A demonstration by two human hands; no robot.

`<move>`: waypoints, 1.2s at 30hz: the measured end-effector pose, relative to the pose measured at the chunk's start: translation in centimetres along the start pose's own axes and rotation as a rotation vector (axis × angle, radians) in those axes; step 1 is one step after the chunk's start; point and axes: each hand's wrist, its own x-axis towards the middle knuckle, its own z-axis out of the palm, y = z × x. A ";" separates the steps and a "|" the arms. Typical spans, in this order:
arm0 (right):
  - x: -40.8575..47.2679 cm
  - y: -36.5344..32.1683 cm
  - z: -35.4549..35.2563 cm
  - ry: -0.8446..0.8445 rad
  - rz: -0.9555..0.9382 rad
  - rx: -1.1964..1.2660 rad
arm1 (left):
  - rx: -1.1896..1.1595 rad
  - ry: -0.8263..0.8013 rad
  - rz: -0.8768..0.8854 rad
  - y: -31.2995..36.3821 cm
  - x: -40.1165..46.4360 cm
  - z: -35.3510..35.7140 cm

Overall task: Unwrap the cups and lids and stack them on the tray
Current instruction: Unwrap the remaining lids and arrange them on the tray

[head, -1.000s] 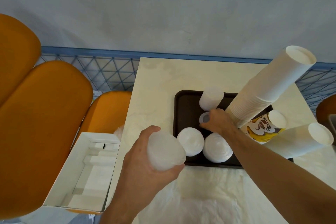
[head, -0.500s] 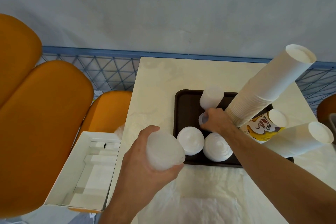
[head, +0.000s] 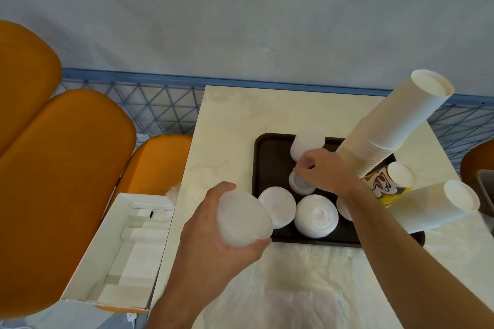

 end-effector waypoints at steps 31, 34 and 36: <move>-17.2 -3.1 -6.5 -0.135 -0.341 0.481 | 0.012 -0.076 0.003 6.0 -1.7 5.4; -17.4 -2.8 -6.6 -0.125 -0.329 0.581 | -0.081 -0.093 0.040 6.0 -2.1 4.7; -17.5 -2.7 -6.7 -0.128 -0.326 0.655 | -0.081 -0.086 0.052 6.2 -2.3 4.5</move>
